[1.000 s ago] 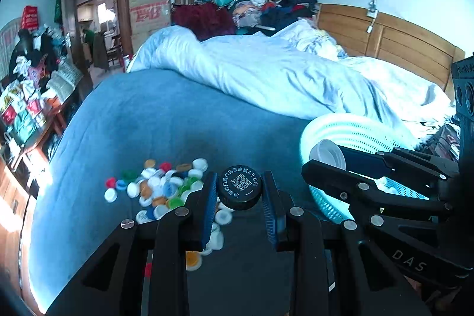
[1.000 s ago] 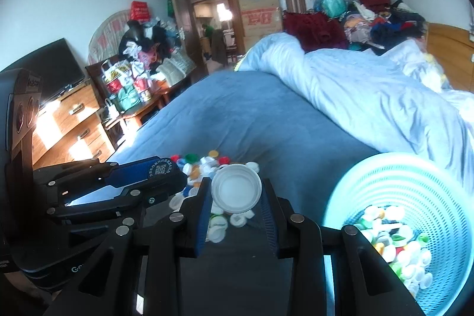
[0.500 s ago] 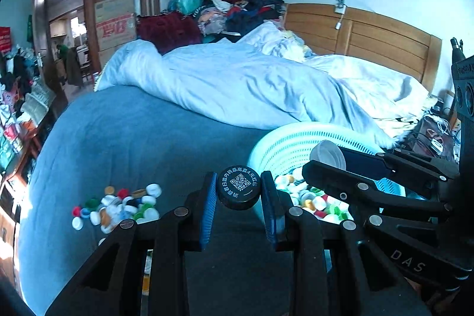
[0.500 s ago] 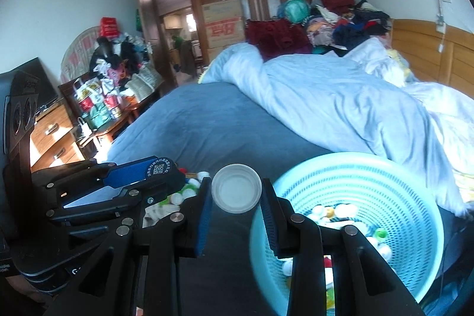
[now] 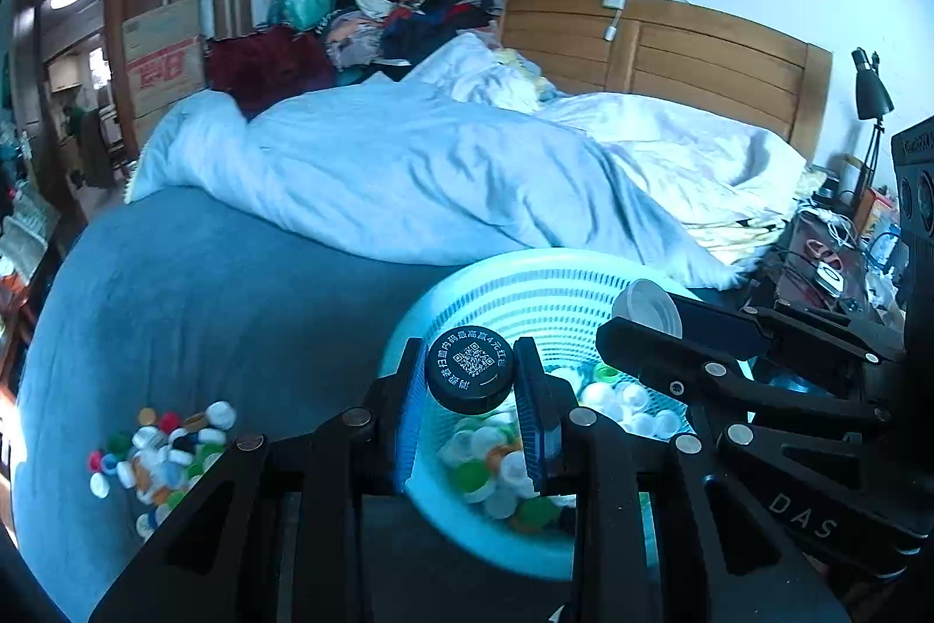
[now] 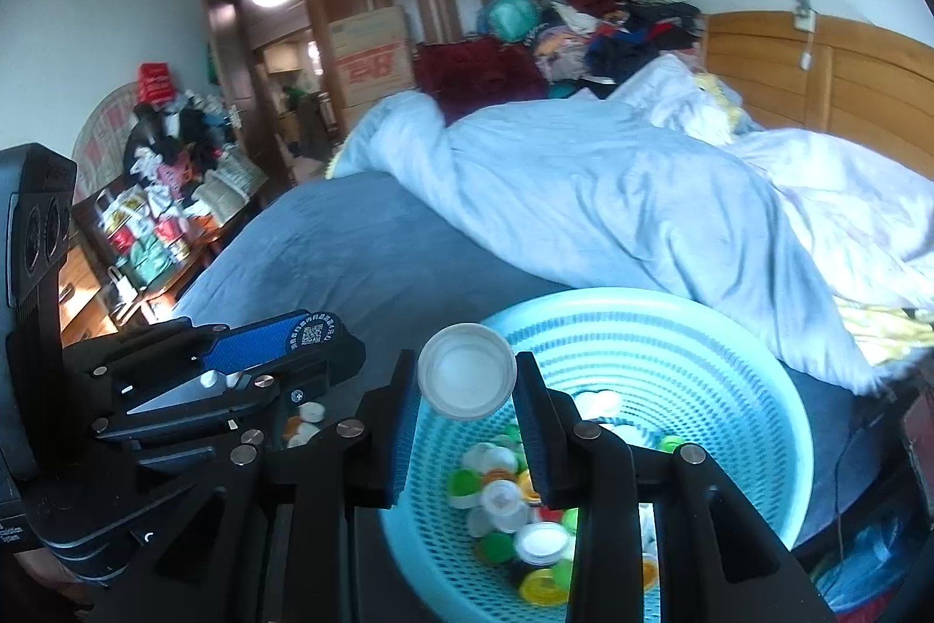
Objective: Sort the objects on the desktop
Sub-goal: 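Carry both caps over the blue basket and open both tools to drop them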
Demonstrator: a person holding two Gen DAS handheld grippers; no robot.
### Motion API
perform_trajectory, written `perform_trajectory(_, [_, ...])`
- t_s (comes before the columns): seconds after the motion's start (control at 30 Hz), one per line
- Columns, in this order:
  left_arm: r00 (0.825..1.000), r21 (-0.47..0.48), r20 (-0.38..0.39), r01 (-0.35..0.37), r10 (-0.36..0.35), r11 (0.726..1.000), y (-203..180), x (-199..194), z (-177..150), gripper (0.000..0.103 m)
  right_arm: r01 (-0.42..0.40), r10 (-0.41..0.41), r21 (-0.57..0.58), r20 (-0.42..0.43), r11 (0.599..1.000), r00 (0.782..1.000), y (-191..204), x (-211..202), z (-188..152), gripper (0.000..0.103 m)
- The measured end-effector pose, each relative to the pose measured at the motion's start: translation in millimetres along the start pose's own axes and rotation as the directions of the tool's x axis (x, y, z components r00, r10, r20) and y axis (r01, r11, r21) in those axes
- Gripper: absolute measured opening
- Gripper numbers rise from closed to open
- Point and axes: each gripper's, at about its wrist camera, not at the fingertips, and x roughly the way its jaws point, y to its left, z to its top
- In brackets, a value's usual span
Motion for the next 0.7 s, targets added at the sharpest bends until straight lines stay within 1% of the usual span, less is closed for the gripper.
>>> perform_trajectory(0.1, [1.000,0.005,-0.018,0.023,-0.023,1.000,-8.4,9.6,5.0,0.024,0.017,-0.016,0.022,-0.010,1.000,1.000,-12.6,-1.2,0.5,0.036])
perform_trajectory(0.27, [0.994,-0.005,-0.086,0.073,-0.073,0.997,-14.7,29.9,12.5,0.023,0.038,-0.037,0.042,-0.040,0.998,0.999,-28.5,1.2,0.0,0.036])
perform_trajectory(0.43, [0.989,-0.014,-0.121,0.081,-0.082,0.997,-23.7,44.2,12.5,0.023,0.042,-0.037,0.065,-0.075,0.997,0.996,-40.3,7.2,-3.3,0.036])
perform_trajectory(0.53, [0.983,-0.026,-0.158,0.095,-0.098,0.995,-26.4,53.2,10.5,0.023,0.039,-0.031,0.079,-0.099,0.996,0.995,-47.3,12.0,-7.2,0.036])
perform_trajectory(0.7, [0.976,-0.028,-0.187,0.106,-0.109,0.994,-30.0,61.0,7.7,0.023,0.041,-0.029,0.096,-0.119,0.995,0.992,-52.5,16.3,-11.5,0.036])
